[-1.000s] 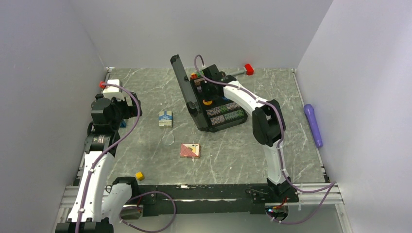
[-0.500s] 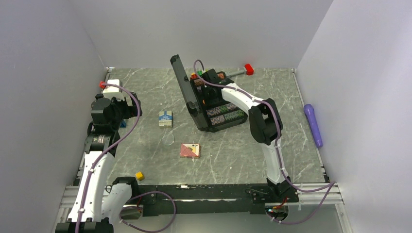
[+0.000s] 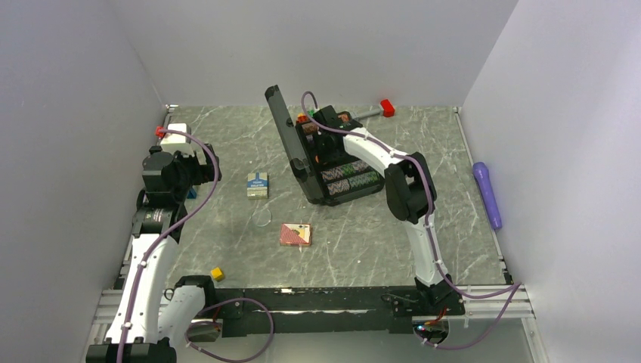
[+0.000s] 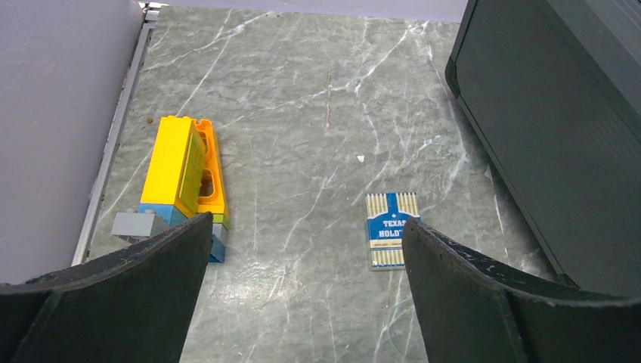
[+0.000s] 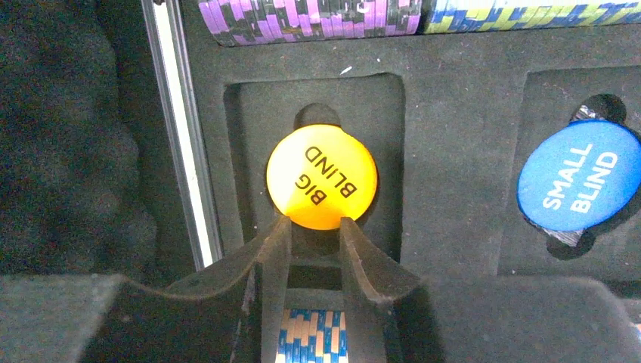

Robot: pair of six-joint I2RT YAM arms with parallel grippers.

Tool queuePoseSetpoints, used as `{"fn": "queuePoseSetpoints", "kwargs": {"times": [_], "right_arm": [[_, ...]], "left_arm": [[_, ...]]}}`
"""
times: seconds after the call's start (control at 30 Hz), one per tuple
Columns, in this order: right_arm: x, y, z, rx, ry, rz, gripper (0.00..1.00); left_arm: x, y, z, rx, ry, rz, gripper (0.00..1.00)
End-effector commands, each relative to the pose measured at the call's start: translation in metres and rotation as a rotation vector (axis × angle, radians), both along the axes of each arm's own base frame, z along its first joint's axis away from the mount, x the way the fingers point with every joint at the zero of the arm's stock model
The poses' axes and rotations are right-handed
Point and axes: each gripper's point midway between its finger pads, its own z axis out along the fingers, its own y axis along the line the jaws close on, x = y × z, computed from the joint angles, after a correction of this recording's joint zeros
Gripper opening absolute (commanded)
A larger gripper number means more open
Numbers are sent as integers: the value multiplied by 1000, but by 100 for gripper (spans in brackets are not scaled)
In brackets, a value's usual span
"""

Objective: Pack up texas hold em set

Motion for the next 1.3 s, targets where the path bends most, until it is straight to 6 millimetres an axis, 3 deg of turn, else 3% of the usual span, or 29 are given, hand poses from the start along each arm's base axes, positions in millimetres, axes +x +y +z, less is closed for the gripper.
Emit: {"fn": "queuePoseSetpoints", "kwargs": {"times": [0.0,0.1,0.23,0.63,0.83,1.03,1.17,1.23,1.27], "right_arm": [[31,-8,-24,-8,-53,-47,34],[32,-7,-24,-7,-51,-41,33],[33,-2,-10,22,-75,-15,37],[33,2,94,146,-215,51,49],[21,-29,147,224,-286,35,60],[-4,-89,173,269,-349,-54,75],[-37,-112,184,274,-448,-56,78],[-59,-112,190,300,-506,0,78],[-72,-109,205,335,-576,49,77]], "left_arm": [[3,2,9,14,-39,4,99],[4,2,8,14,-36,4,99],[4,2,9,14,-40,5,99],[3,2,11,14,-43,5,99],[3,2,10,14,-41,5,99],[4,2,9,13,-38,6,99],[4,2,9,10,-38,7,99],[4,1,8,5,-36,4,99],[5,1,7,3,-33,1,99]]}}
